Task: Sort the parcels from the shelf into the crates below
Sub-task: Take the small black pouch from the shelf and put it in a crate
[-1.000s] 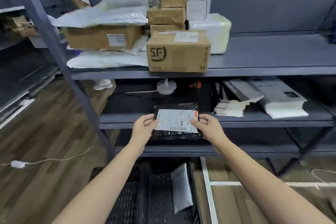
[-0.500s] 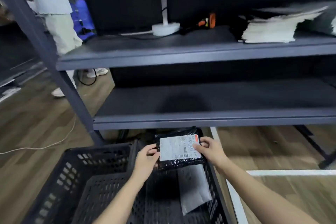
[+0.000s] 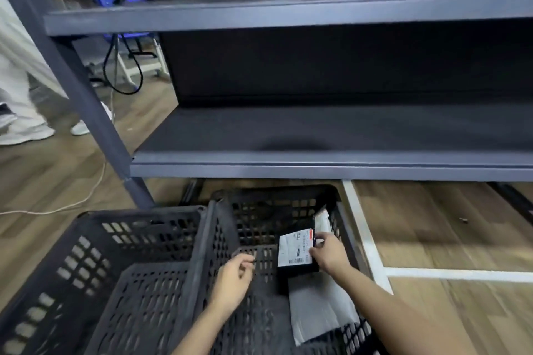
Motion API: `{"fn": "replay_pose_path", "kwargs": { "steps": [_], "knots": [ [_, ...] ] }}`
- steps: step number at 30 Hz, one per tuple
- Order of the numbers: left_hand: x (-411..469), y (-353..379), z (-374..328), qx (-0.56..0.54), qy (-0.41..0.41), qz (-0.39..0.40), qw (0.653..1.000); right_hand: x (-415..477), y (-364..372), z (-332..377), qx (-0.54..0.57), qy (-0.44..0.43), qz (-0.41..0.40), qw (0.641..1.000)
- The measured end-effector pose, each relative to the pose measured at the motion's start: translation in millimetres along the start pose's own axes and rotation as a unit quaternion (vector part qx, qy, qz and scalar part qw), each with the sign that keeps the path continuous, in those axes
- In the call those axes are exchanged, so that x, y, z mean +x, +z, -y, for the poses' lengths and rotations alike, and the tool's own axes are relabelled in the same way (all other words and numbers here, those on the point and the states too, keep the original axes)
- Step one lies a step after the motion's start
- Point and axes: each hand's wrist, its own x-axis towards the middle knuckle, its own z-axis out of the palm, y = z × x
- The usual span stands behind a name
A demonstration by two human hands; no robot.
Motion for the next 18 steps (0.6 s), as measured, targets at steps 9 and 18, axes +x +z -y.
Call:
{"fn": "replay_pose_path", "kwargs": {
  "steps": [9, 18],
  "knots": [
    [36, 8, 11, 0.044, 0.031, 0.012, 0.998, 48, 48, -9, -0.097, 0.009, -0.002, 0.995],
    [38, -6, 31, 0.172, 0.048, 0.005, 0.984, 47, 74, -29, -0.125, -0.032, 0.071, 0.989]
  ]
}}
